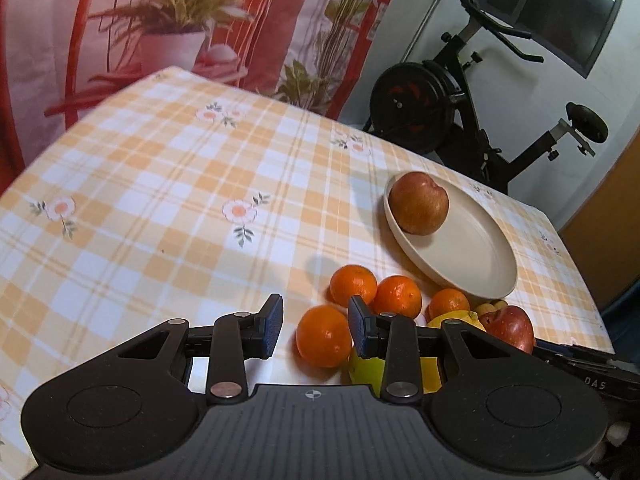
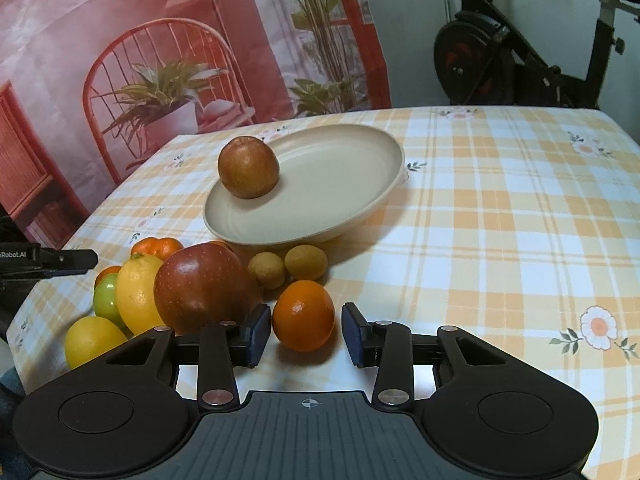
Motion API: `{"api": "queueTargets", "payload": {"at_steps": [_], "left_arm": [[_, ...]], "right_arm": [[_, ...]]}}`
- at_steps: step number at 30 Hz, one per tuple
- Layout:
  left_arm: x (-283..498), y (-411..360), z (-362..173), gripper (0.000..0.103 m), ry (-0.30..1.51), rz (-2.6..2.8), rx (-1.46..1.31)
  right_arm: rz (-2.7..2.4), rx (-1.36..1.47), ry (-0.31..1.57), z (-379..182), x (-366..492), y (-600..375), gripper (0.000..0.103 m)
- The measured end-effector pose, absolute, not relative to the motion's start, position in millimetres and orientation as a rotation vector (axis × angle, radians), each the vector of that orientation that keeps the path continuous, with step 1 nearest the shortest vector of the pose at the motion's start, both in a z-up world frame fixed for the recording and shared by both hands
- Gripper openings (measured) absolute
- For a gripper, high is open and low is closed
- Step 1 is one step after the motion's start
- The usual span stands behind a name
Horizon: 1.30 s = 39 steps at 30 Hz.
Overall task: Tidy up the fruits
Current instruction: 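Grasp a tangerine with the right gripper while the left gripper grasps another tangerine, then carry both tangerines onto the plate and open both grippers beside the apple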
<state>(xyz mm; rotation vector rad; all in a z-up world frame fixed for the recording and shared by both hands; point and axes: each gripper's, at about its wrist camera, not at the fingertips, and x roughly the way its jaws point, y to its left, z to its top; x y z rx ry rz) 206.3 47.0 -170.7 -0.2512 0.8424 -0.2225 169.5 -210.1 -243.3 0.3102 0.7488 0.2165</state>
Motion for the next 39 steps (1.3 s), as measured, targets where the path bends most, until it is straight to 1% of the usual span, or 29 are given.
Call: {"api": "queueTargets", "payload": {"at_steps": [6, 15, 32, 39], "left_arm": [[214.9, 51.0, -177.7, 0.038, 0.886, -0.240, -0.316], [225.6, 49.5, -188.0, 0.038, 0.933, -0.250, -0.389], [235.9, 48.7, -199.5, 0.039, 0.972, -0.234, -0.398], [234.3, 48.8, -198.9, 0.037, 0.963, -0.236, -0.385]], "right_arm": [[0.220, 0.302, 0.778, -244.5, 175.7, -206.2, 0.033], [0.221, 0.293, 0.785, -243.6, 177.4, -205.3, 0.032], [0.223, 0.291, 0.788, -245.1, 178.7, -203.7, 0.032], [0.223, 0.293, 0.786, -244.9, 179.2, -204.1, 0.032]]}}
